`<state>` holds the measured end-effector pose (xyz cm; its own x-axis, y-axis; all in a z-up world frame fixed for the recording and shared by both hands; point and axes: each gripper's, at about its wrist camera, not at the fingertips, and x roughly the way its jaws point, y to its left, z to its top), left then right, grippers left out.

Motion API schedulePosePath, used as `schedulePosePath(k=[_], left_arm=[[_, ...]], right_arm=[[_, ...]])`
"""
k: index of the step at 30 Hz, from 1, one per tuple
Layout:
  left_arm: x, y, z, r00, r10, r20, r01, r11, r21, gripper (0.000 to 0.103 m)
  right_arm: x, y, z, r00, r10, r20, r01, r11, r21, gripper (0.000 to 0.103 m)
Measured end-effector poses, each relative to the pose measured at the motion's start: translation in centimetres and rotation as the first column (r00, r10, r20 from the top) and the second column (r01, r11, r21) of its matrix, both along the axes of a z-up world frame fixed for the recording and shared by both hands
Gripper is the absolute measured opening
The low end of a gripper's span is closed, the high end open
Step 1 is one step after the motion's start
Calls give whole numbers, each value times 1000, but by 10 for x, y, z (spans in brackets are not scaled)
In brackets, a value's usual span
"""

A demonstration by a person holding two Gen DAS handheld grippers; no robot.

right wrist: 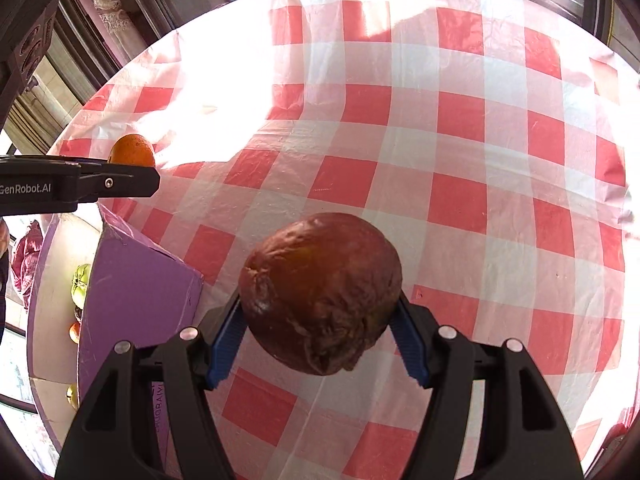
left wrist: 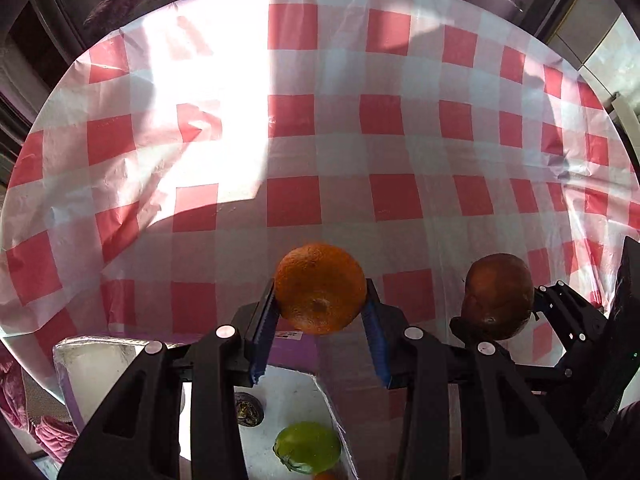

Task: Organize fruits
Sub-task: 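Lower the orange and brown fruit into the box and open both tools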

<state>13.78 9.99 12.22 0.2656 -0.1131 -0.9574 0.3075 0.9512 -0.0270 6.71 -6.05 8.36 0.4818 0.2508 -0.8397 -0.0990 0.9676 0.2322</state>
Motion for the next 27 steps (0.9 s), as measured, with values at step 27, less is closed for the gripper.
schedulePosePath(k=[27], left_arm=[[-153,187,-40,961,277,-22,-278,953,-124,39]], right_arm=[[-28,242,62,861,509,15,-508,860,-40,67]])
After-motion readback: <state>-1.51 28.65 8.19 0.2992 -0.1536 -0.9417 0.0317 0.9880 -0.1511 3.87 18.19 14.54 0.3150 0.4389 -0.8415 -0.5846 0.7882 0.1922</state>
